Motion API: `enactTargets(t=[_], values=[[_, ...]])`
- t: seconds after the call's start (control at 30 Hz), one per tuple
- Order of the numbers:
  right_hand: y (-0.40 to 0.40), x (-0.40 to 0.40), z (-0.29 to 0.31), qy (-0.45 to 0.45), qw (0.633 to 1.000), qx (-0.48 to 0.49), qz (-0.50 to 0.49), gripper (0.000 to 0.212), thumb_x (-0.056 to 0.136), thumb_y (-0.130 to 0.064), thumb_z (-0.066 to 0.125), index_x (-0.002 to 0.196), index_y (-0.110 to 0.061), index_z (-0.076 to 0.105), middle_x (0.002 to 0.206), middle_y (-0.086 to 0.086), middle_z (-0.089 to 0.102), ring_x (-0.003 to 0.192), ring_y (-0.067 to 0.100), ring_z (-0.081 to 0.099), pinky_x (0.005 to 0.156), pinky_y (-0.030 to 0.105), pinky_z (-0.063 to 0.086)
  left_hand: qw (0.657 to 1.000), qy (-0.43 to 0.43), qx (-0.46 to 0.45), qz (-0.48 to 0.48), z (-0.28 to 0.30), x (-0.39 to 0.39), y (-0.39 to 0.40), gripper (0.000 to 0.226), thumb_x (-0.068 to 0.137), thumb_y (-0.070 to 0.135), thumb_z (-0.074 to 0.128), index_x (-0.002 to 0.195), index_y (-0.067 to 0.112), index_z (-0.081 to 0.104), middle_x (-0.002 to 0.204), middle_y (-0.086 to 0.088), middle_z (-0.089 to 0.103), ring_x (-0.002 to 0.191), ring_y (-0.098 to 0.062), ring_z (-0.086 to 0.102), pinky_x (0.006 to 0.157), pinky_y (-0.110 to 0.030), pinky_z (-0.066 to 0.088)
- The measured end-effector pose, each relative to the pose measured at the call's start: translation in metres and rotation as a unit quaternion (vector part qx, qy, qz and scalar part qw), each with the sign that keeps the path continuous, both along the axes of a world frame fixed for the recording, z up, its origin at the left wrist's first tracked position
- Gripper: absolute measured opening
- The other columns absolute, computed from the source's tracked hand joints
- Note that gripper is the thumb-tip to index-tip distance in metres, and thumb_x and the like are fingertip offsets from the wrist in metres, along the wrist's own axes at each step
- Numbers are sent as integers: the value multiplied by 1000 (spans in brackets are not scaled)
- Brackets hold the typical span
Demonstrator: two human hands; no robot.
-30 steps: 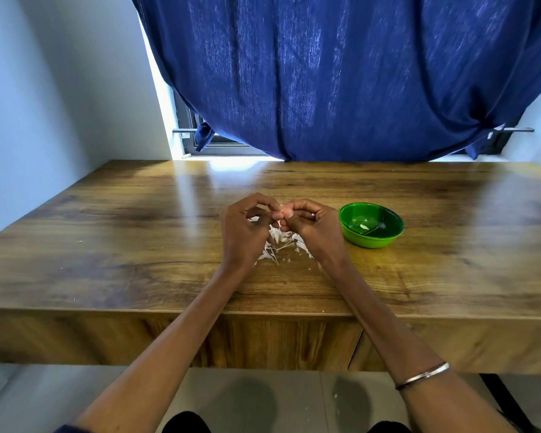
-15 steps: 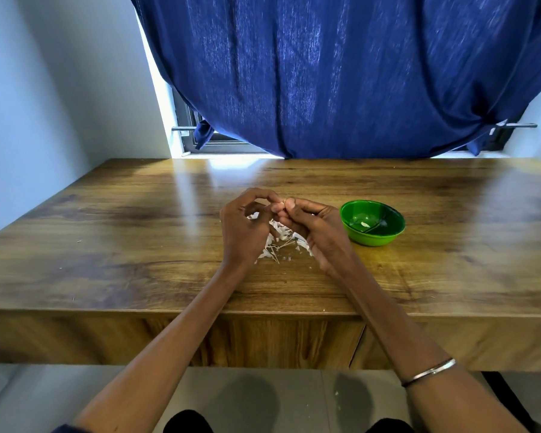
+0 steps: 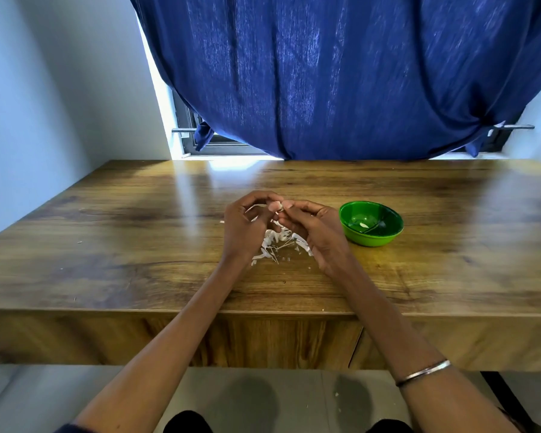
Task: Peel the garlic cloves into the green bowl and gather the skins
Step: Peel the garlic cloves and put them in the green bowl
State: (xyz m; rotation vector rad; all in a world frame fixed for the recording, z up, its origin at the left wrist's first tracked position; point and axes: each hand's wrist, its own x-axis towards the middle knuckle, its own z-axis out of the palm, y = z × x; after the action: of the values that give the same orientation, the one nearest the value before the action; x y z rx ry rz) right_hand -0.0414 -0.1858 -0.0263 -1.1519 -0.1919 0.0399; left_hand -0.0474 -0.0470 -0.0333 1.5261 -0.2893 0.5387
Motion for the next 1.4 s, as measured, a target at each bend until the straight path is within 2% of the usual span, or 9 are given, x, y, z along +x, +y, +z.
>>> enactTargets(t=[0.1,0.3,0.47,0.73,0.83,0.97,1.13,1.27,1.4], values=[[0,1,1,5,1000,16,1,15,89,3,69,104,3,70,86,16,76,79,18,75,75,21,60,1000,14,-20,2,-1,1,1,19,92,-9,66,90,9,71,82,4,72,71,-12,69,58,-25,57],[0,4,-2,4,1000,20,-14,18,91,2,67,108,0,72,86,13,77,76,14,74,72,18,59,998,37,-24,46,-3,5,1,8,93,-6,68,94,1,70,85,-5,75,73,-10,74,63,-20,57],[2,5,-3,-36,997,-30,-60,10,93,1,66,98,-5,73,80,9,77,74,14,75,69,19,59,997,17,27,64,-4,5,1,13,88,-2,75,98,6,78,86,4,78,78,-8,76,70,-16,56],[1,11,-11,-131,963,-184,-151,13,91,-6,71,97,-15,77,95,1,79,78,11,73,68,25,59,996,38,50,57,-6,6,2,19,78,22,88,95,17,81,87,5,80,81,-13,77,78,-28,62],[1,10,-11,-128,963,-188,-146,14,91,-6,72,95,-18,76,95,1,78,75,9,72,67,25,59,996,43,52,53,-6,6,3,13,81,14,86,93,17,80,85,5,80,78,-14,77,75,-26,61],[2,10,-11,-126,964,-198,-128,11,91,-5,72,100,-9,75,96,3,77,72,8,71,61,22,56,995,47,66,62,-5,7,3,13,84,6,82,85,18,77,76,7,77,69,-12,74,68,-21,58],[3,4,-10,-184,945,-239,-128,16,91,-8,74,86,-23,72,84,-8,76,67,9,71,54,19,53,989,37,102,103,-5,7,2,20,84,-3,78,79,16,73,71,7,72,64,-4,67,62,-17,53],[2,6,-12,-180,944,-248,-124,4,87,-13,78,88,-17,75,88,0,78,72,18,75,60,34,61,984,8,128,124,-8,6,1,16,83,-5,75,81,11,72,70,-1,71,67,-20,70,62,-31,56],[0,10,-14,-114,970,-193,-91,6,88,-8,76,93,-5,77,88,7,78,77,14,73,66,28,58,982,-12,153,113,-13,10,3,21,83,-10,68,82,11,68,65,-3,66,62,-20,64,60,-32,50]])
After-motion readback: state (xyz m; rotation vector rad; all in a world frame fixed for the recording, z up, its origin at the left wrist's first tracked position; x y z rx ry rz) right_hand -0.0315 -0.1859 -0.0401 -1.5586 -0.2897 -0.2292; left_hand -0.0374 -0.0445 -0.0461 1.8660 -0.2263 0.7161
